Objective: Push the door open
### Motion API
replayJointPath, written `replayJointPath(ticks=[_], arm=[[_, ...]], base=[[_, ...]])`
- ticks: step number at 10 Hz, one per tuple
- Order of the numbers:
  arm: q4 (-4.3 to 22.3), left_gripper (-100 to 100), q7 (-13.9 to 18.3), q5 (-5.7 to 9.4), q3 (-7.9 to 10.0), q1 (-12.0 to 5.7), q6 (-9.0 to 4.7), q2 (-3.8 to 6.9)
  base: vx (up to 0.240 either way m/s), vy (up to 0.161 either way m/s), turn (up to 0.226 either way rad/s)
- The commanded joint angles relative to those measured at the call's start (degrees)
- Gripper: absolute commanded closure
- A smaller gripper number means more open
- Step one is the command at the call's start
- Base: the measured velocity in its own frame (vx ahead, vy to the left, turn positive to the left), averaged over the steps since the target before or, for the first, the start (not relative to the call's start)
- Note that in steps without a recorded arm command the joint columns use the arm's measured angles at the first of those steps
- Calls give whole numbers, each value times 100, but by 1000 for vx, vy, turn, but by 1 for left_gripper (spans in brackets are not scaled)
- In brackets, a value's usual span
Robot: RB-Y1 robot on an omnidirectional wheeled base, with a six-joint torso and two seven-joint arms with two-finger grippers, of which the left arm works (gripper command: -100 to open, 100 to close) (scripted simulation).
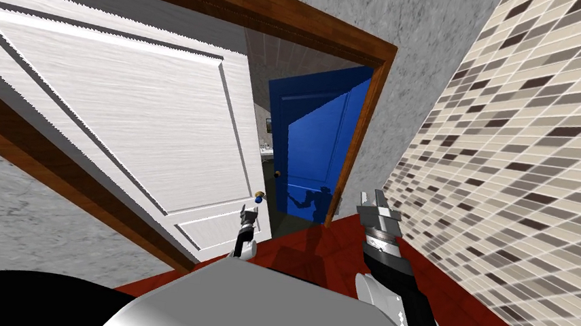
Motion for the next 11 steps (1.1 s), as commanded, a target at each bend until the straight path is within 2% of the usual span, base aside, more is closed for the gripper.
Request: replayJointPath(ticks=[1, 2, 3, 5, 6, 8, 9, 11], arm=[[29, -100, 278, 114, -4, -29, -3, -33], [63, -100, 429, 213, -7, -59, -8, -61], [63, -100, 505, 213, -7, -59, -8, -61], [124, -100, 869, 395, -12, -113, -17, -119], [124, -100, 938, 395, -12, -113, -17, -119], [182, -100, 1306, 565, -17, -165, -26, -178], [182, -100, 1356, 565, -17, -165, -26, -178], [230, -100, 1715, 708, -21, -207, -33, -236]], base=[[-32, 0, -65], [-54, 1, -128], [-46, 0, -39], [-48, -5, -83], [-42, -5, -33], [-45, -1, -79], [-39, -3, -33], [-38, -6, -62]])
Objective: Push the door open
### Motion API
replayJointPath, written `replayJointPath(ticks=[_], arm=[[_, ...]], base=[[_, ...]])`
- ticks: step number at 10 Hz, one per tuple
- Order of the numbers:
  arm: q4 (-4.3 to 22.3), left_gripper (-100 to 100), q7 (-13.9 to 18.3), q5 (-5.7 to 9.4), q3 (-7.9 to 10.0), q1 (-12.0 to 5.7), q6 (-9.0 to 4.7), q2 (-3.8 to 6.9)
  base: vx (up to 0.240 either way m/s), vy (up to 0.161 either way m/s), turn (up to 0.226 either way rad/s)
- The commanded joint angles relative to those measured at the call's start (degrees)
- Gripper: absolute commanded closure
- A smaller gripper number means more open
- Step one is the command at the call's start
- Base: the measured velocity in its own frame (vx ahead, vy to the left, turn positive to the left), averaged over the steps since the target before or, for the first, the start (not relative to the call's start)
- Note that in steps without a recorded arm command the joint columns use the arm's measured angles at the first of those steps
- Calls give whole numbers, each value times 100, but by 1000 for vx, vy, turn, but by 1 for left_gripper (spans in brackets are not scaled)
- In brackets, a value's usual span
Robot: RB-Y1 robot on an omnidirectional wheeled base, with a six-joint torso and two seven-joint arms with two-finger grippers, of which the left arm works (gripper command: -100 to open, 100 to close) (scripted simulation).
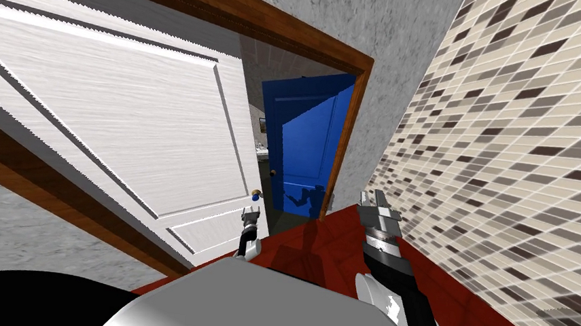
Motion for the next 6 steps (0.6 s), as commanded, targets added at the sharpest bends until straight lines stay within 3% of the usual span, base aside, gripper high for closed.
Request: replayJointPath(ticks=[1, 6], arm=[[37, -100, 286, 111, -2, -36, -3, -47], [118, -100, 948, 352, -9, -109, -15, -163]], base=[[-47, -6, -67], [-41, -6, -57]])
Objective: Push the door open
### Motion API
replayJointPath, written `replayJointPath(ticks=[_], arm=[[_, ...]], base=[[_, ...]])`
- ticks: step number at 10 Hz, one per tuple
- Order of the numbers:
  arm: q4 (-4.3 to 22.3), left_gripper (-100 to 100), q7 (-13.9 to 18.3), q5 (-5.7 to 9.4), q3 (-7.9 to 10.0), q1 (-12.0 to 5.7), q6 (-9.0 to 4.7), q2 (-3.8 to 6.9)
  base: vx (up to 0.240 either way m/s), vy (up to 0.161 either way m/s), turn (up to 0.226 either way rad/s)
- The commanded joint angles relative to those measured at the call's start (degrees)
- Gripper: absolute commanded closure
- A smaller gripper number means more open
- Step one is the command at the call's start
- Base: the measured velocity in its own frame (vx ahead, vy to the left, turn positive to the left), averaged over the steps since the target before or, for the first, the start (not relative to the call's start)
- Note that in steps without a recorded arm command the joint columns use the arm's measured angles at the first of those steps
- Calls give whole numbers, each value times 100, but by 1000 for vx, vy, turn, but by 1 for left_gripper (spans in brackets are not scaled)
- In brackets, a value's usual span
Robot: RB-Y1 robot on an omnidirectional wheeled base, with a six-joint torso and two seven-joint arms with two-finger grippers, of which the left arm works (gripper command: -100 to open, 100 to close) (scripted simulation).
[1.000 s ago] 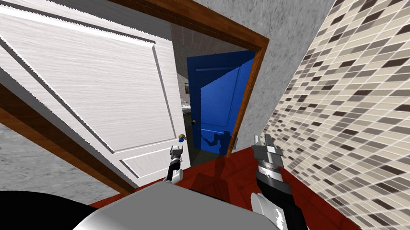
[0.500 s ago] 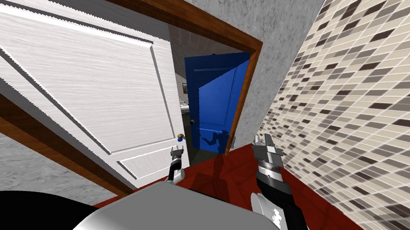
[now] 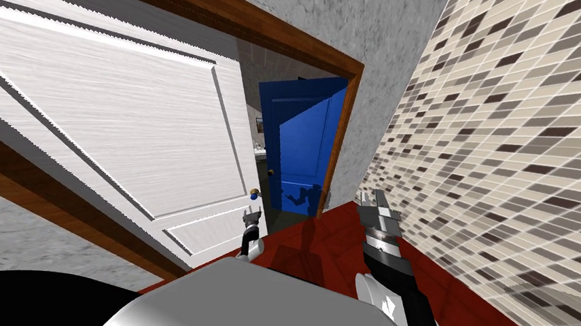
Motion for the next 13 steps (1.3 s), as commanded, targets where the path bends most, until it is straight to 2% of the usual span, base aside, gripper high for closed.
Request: replayJointPath(ticks=[1, 2, 3, 5, 6, 7, 9, 11, 12, 13], arm=[[33, -100, 206, 70, -3, -23, -13, -42], [15, -100, 113, 42, -1, -13, -4, -26], [24, -100, 154, 52, 5, -11, -8, 152], [37, -100, 180, 61, 17, -4, -14, 324], [37, -100, 180, 61, 17, -4, -14, 324], [48, -100, 203, 68, 27, 1, -18, 371], [62, -100, 232, 78, 40, 8, -24, 305], [73, -100, 255, 85, 50, 14, -29, 130], [-8, -100, 221, 82, 47, 49, 6, 163], [-8, 100, 221, 82, 47, 49, 6, 163]], base=[[-30, -6, -41], [-13, -2, -8], [52, 33, -15], [163, 94, -25], [128, 77, -14], [170, 83, -19], [181, 120, -26], [167, 86, -25], [67, 29, -9], [-7, -3, -7]])
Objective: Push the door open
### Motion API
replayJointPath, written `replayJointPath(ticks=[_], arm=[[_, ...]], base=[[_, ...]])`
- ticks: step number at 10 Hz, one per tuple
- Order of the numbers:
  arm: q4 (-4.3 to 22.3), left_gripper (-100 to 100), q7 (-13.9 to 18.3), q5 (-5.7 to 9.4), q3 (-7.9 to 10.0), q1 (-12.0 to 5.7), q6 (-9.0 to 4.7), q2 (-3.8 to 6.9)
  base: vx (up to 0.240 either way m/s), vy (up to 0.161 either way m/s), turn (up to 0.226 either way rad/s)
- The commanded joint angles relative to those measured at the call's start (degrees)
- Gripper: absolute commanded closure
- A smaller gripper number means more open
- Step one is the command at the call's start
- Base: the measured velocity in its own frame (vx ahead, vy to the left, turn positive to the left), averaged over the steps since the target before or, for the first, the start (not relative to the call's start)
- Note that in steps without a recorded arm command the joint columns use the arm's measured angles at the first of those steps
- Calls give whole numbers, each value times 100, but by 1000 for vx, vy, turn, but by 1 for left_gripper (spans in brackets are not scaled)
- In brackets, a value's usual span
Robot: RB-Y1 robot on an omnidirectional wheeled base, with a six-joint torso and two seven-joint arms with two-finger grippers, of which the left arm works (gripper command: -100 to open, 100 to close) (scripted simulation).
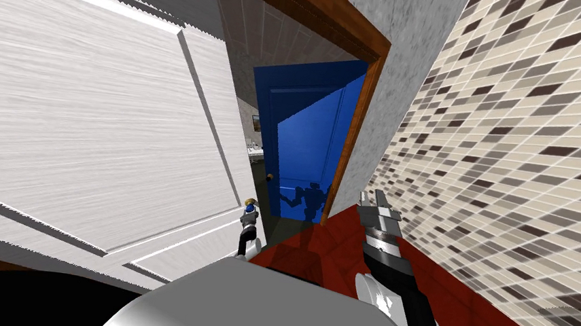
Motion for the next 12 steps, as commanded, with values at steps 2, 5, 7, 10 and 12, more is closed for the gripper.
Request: replayJointPath(ticks=[2, 5, 7, 10, 12], arm=[[3, 100, 0, 3, 7, 10, -3, 9], [3, 100, 0, 3, 7, 10, -3, 9], [53, 100, -80, 145, 217, 7, -62, 130], [87, 100, -153, 282, 421, 0, -139, 223], [87, 100, -153, 282, 421, 0, -139, 223]], base=[[-18, -10, 1], [-7, -3, -1], [95, 53, -96], [147, 66, -39], [34, 34, -17]])
